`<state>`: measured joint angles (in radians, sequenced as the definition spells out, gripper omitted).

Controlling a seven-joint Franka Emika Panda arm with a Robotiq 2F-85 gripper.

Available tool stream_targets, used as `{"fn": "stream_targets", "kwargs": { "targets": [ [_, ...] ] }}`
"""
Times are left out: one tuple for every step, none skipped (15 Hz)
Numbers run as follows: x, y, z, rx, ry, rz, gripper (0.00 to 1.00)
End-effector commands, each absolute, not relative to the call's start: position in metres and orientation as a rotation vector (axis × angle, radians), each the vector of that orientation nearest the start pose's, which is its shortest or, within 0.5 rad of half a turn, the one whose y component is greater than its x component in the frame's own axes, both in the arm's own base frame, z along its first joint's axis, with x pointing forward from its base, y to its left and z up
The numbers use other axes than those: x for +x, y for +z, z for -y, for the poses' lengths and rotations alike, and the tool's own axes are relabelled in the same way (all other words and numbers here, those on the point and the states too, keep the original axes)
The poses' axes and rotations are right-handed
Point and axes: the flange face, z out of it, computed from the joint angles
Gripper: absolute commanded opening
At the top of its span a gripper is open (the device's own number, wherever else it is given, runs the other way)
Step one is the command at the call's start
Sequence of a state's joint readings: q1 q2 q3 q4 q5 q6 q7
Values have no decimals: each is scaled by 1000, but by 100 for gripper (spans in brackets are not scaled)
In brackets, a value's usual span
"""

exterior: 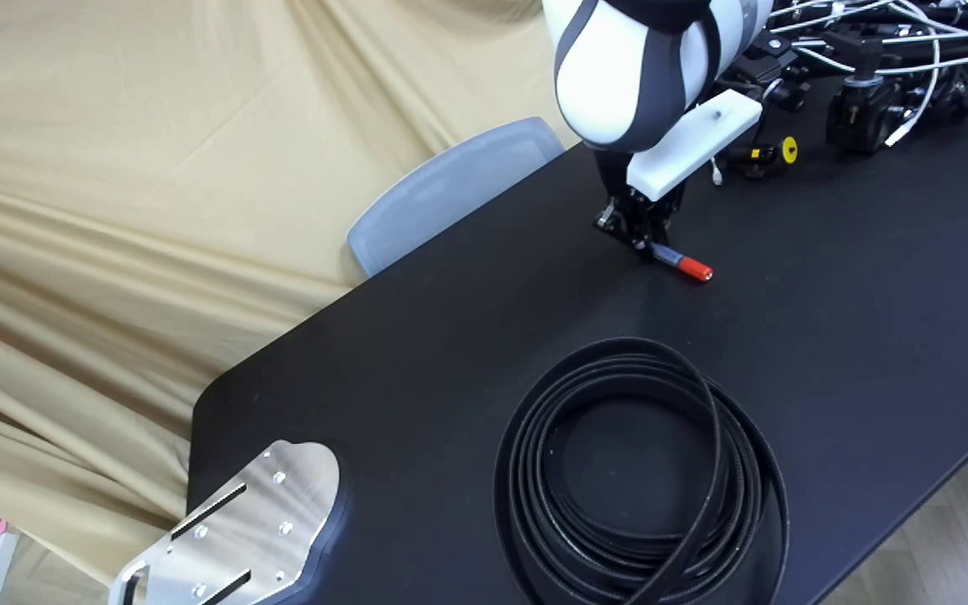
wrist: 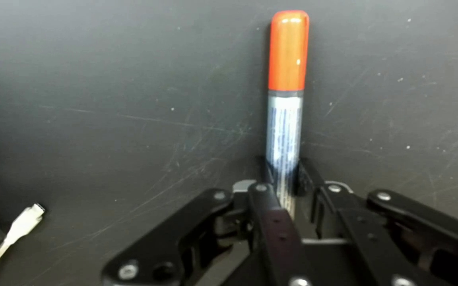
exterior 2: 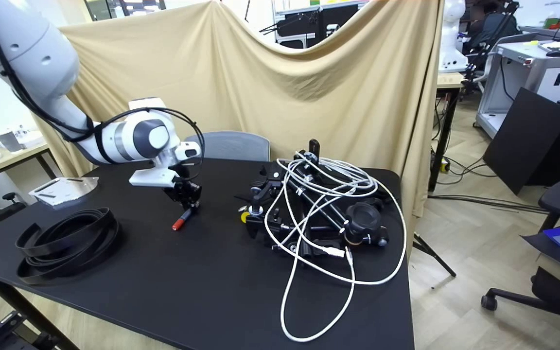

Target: Move the marker towards you

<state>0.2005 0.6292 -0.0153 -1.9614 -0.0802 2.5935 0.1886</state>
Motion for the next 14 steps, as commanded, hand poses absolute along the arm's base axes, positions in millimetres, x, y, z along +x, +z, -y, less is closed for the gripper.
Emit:
{"fn": "stream_targets", "kwargs": {
  "targets": [
    [600, 162, -113, -3206, -13, 50, 5],
    [599, 168, -113, -3204, -15, 51, 5],
    [597, 175, -114, -3204, -16, 50, 5],
    [593, 183, -116, -3204, -24, 61, 5],
    [590, 192, -117, -3209, -23, 62, 5],
    [585, 201, -118, -3205, -23, 72, 5],
    [578, 211, -119, -3210, -22, 73, 5],
    [572, 220, -120, -3214, -15, 78, 5],
    [563, 228, -121, -3221, -5, 81, 5],
    [555, 234, -121, -3225, 8, 88, 5],
    [544, 239, -122, -3230, 29, 92, 5],
    [535, 243, -122, -3232, 46, 90, 5],
    [524, 245, -122, -3232, 66, 85, 5],
    [514, 247, -121, -3232, 81, 83, 5]
  ]
}}
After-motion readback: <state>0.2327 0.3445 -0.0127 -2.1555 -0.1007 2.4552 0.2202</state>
